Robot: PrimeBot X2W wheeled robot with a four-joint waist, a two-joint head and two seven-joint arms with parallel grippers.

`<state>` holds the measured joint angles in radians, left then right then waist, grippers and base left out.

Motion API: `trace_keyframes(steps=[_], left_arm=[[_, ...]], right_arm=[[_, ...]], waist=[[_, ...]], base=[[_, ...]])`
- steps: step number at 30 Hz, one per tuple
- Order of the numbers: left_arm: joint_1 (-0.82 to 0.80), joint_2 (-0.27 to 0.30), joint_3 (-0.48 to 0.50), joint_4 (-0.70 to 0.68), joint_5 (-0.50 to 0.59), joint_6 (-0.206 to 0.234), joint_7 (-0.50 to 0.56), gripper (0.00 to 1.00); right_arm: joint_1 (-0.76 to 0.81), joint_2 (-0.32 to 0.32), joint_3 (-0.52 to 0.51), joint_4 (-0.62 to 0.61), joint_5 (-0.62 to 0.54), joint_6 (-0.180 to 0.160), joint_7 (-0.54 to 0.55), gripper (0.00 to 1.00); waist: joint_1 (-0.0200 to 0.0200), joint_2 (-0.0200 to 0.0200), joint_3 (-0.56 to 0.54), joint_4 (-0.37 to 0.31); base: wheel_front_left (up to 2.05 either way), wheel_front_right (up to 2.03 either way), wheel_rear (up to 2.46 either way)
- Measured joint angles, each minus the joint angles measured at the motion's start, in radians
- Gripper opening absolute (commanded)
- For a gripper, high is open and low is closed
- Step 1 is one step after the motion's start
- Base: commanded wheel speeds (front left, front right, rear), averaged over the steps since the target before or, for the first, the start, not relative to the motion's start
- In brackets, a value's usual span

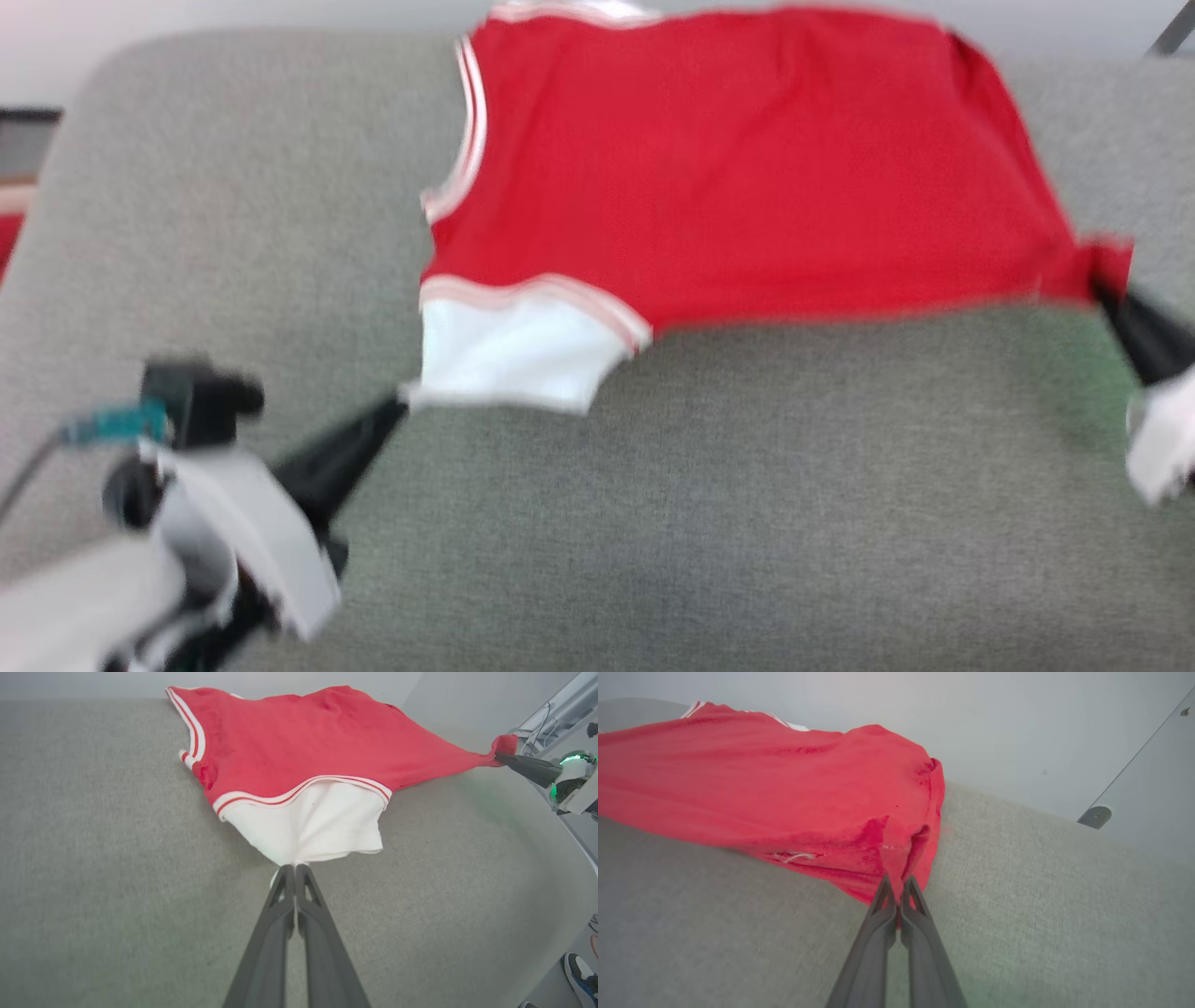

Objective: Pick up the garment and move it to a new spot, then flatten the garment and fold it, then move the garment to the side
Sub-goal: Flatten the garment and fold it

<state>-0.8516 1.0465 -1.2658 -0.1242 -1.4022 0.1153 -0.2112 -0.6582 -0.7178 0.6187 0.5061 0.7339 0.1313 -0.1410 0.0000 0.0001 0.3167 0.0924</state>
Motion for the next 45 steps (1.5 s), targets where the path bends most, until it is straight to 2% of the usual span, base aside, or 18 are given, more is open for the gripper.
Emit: trace_keyframes(steps=[8,15,24,32,37,41,45], left_arm=[[0.269,0.059,-0.005,-0.157,-0.11,0.124,-0.044,0.0],[0.486,0.035,0.044,-0.237,-0.212,0.205,-0.053,0.0],[0.647,0.008,0.113,-0.291,-0.26,0.238,-0.053,0.0],[0.575,0.1,0.171,-0.367,-0.143,0.291,-0.038,0.0],[0.437,0.159,0.203,-0.388,-0.041,0.307,0.059,0.0],[0.311,0.168,0.222,-0.357,0.033,0.284,0.172,0.0],[0.188,0.135,0.234,-0.278,0.096,0.225,0.276,0.0]], right_arm=[[0.324,-0.096,0.014,-0.17,0.039,0.0,0.014,0.0],[0.528,-0.137,-0.033,-0.244,0.06,0.0,0.011,0.0],[0.669,-0.148,-0.118,-0.321,0.072,0.0,0.045,0.0],[0.685,-0.127,-0.195,-0.399,0.063,0.0,0.108,0.0],[0.617,-0.099,-0.236,-0.438,0.031,0.0,0.182,0.0],[0.544,-0.07,-0.253,-0.448,0.011,0.0,0.25,0.0],[0.468,-0.04,-0.259,-0.431,-0.004,0.0,0.304,0.0]], waist=[[0.0,0.0,-0.108,-0.002],[0.0,0.0,-0.151,0.004],[0.0,0.0,-0.138,0.009],[0.0,0.0,-0.131,-0.002],[0.0,0.0,-0.125,-0.019],[0.0,0.0,-0.118,-0.035],[0.0,0.0,-0.103,-0.049]], base=[[0.0,0.0,0.0],[0.0,0.0,0.0],[0.0,0.0,0.0],[0.0,0.0,0.0],[0.0,0.0,0.0],[0.0,0.0,0.0],[0.0,0.0,0.0]])
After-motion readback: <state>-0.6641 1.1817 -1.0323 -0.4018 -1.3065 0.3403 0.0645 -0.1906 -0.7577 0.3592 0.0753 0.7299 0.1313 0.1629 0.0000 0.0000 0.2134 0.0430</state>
